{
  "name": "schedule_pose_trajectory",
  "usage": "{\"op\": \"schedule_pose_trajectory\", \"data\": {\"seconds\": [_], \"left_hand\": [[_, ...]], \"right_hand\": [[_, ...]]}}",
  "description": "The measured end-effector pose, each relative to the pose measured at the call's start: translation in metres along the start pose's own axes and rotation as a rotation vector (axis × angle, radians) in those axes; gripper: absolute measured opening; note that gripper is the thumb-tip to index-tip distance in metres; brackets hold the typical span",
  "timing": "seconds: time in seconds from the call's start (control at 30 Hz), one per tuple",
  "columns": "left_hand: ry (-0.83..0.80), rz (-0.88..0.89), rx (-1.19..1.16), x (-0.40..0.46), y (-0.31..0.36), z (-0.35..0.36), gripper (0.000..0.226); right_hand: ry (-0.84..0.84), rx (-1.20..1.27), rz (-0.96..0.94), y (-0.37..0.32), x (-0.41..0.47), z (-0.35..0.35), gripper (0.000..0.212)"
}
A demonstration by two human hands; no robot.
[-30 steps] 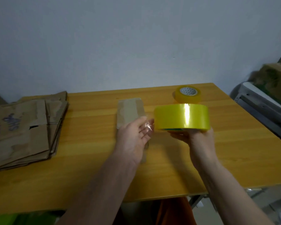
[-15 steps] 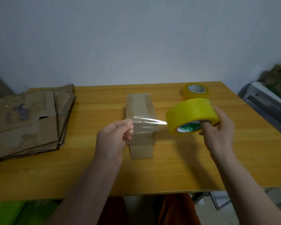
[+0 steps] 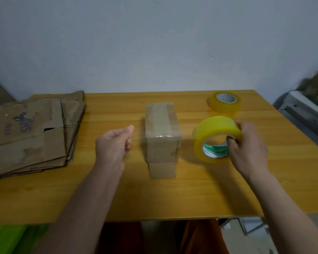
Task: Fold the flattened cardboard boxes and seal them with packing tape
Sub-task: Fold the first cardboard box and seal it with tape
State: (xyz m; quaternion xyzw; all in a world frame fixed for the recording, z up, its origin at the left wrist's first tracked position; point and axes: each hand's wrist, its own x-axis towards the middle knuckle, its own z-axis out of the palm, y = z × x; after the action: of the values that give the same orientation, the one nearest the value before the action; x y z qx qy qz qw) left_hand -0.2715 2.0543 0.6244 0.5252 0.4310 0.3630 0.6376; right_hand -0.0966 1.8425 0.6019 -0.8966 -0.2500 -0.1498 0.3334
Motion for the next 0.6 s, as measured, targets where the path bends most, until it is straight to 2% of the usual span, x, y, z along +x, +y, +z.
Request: {"op": "schedule_pose_trajectory", "data": {"seconds": [0.33, 0.6], "left_hand": [[-0.016, -0.075, 0.002, 0.019, -0.022, 0.004, 0.011], [-0.068, -0.134, 0.045, 0.025, -0.051, 0.014, 0.013]], "right_hand": [[-0.078, -0.094, 0.005, 0.006, 0.004, 0.009, 0.033], [-0.192, -0.149, 0.062, 0.001, 0.003, 0.031, 0.038]]}}
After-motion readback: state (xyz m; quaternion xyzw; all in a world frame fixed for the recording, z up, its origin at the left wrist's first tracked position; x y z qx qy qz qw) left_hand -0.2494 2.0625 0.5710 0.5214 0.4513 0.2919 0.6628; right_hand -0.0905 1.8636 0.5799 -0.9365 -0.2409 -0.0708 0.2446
